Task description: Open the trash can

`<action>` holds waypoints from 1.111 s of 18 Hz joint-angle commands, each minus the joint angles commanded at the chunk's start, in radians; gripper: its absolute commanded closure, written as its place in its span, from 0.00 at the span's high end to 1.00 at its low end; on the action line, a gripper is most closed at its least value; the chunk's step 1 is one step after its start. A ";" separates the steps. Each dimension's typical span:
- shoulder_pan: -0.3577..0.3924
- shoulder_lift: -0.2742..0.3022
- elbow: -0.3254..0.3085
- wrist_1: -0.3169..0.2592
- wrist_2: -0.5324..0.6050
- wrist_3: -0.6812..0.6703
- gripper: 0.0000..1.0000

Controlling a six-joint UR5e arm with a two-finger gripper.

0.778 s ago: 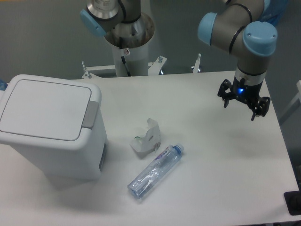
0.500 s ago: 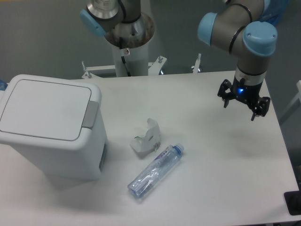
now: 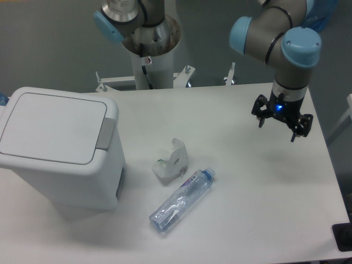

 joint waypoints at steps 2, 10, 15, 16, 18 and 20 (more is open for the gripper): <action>-0.018 0.014 0.009 0.002 -0.088 -0.146 1.00; -0.143 0.095 0.034 0.003 -0.240 -0.327 1.00; -0.192 0.150 0.037 0.005 -0.421 -0.542 1.00; -0.212 0.161 0.037 0.005 -0.447 -0.571 1.00; -0.254 0.183 0.037 0.005 -0.473 -0.617 1.00; -0.304 0.200 0.032 0.005 -0.476 -0.637 1.00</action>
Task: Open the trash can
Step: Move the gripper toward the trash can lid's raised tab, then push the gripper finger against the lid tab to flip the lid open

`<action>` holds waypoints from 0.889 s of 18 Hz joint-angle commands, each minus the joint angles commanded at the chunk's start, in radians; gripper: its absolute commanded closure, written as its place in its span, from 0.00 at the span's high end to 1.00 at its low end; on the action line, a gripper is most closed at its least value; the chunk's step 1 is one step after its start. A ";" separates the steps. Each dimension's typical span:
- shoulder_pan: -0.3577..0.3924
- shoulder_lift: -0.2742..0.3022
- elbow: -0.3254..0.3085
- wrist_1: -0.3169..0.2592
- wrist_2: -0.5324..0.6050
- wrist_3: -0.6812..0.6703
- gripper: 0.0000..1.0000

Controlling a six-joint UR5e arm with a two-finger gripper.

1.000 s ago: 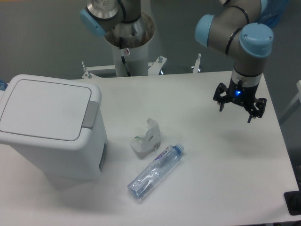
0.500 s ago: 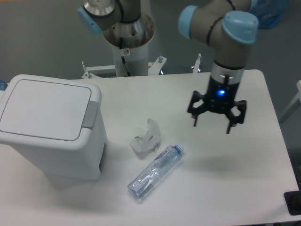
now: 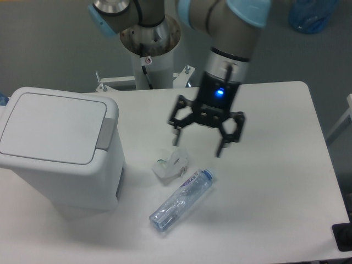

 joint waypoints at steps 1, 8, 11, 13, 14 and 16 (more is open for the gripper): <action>-0.018 0.012 -0.009 0.000 0.000 0.000 1.00; -0.063 0.012 -0.032 0.003 0.005 0.005 1.00; -0.063 -0.003 -0.037 0.020 0.006 0.008 1.00; -0.063 -0.015 -0.041 0.040 0.009 0.009 1.00; -0.063 -0.020 -0.040 0.046 0.009 0.009 1.00; -0.063 -0.020 -0.041 0.051 0.009 0.009 1.00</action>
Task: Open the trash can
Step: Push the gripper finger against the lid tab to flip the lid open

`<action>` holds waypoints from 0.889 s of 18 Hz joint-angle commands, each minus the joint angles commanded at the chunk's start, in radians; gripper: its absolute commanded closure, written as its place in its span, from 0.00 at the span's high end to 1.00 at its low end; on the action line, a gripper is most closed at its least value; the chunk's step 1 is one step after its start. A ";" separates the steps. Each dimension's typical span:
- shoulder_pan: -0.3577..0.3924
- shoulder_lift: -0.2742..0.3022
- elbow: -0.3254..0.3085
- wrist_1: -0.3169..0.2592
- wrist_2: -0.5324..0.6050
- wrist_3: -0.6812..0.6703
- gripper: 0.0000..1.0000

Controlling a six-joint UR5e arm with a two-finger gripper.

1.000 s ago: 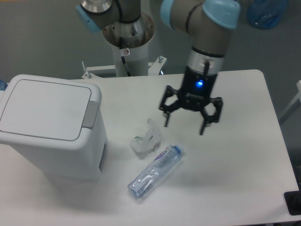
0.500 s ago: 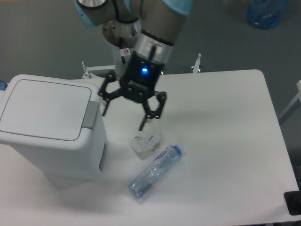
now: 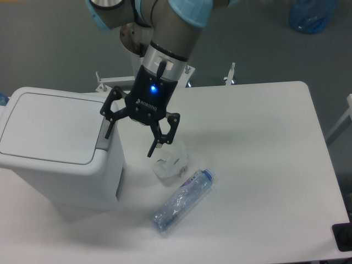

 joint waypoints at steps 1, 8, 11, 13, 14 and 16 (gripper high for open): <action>0.000 0.000 -0.005 0.000 0.002 0.000 1.00; 0.000 0.015 -0.041 0.005 0.003 0.002 1.00; 0.000 0.015 -0.043 0.005 0.003 0.002 1.00; 0.000 0.014 -0.043 0.005 0.003 0.002 1.00; 0.000 0.014 -0.041 0.005 0.003 0.002 1.00; 0.000 0.014 -0.041 0.005 0.003 0.002 1.00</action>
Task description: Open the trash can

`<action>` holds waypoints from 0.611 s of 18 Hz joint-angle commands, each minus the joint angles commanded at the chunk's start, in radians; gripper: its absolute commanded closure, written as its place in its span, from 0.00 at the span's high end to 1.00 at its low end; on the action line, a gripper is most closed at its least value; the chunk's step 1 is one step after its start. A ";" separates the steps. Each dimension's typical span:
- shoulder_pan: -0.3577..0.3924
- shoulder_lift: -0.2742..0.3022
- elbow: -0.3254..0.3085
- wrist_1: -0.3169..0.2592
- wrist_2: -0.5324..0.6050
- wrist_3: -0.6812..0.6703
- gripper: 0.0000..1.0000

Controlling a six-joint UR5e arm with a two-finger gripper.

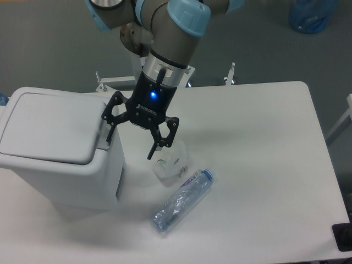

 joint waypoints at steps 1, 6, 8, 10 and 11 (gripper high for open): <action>0.000 -0.002 0.000 0.000 0.000 0.000 1.00; 0.006 0.003 0.020 -0.003 0.000 0.000 1.00; 0.029 0.002 0.047 -0.003 0.002 0.000 1.00; 0.061 -0.008 0.075 0.012 0.006 0.014 1.00; 0.078 -0.014 0.078 0.027 0.023 0.024 1.00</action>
